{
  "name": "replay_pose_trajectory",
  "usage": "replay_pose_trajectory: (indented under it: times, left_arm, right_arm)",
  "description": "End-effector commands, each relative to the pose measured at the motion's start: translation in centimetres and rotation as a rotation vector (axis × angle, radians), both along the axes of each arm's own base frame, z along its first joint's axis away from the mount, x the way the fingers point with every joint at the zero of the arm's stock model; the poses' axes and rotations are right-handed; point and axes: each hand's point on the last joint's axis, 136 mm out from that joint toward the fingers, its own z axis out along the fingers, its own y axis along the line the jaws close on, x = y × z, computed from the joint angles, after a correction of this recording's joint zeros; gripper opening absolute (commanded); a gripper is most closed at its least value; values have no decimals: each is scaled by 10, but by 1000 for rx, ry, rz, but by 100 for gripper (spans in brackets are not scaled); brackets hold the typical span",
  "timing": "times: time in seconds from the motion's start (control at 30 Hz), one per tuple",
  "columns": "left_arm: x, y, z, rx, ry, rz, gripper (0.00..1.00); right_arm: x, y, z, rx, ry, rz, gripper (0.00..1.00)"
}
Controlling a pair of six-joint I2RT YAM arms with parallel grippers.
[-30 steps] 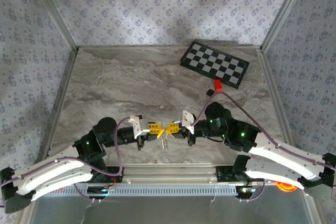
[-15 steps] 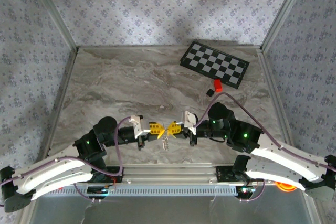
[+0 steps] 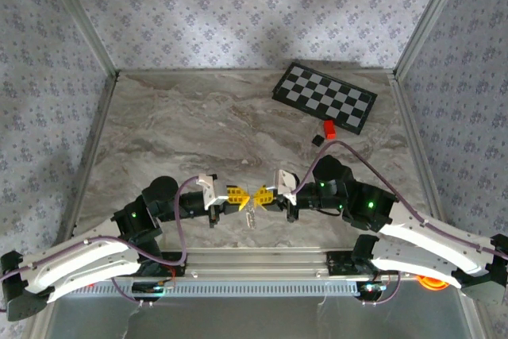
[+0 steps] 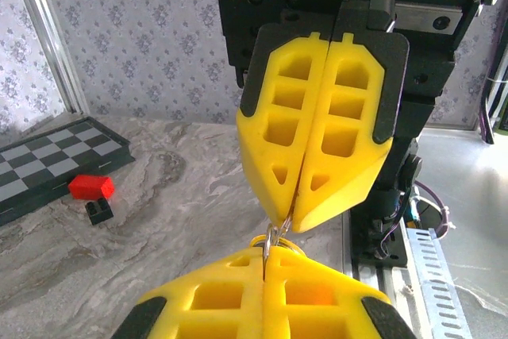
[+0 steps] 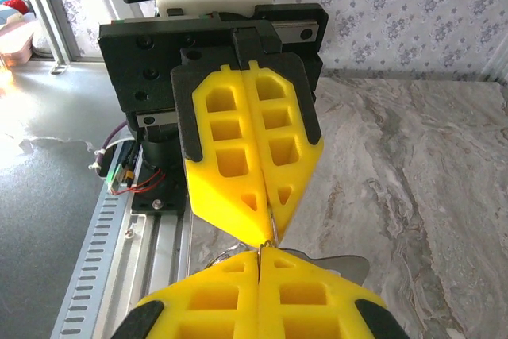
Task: Put the keys on the keyring
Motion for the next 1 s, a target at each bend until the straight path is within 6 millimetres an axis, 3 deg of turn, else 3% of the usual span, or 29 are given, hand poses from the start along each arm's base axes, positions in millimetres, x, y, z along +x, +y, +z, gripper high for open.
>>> replay_pose_trajectory:
  times: [0.0, 0.77, 0.97]
  left_arm:
    - [1, 2, 32, -93, -35, 13, 0]
    - [0, 3, 47, -187, -28, 7, 0]
    - [0, 3, 48, -199, -26, 6, 0]
  right_arm:
    - [-12, -1, 0, -8, 0, 57, 0]
    - [-6, -8, -2, 27, -14, 3, 0]
    - [-5, -8, -1, 53, -8, -7, 9]
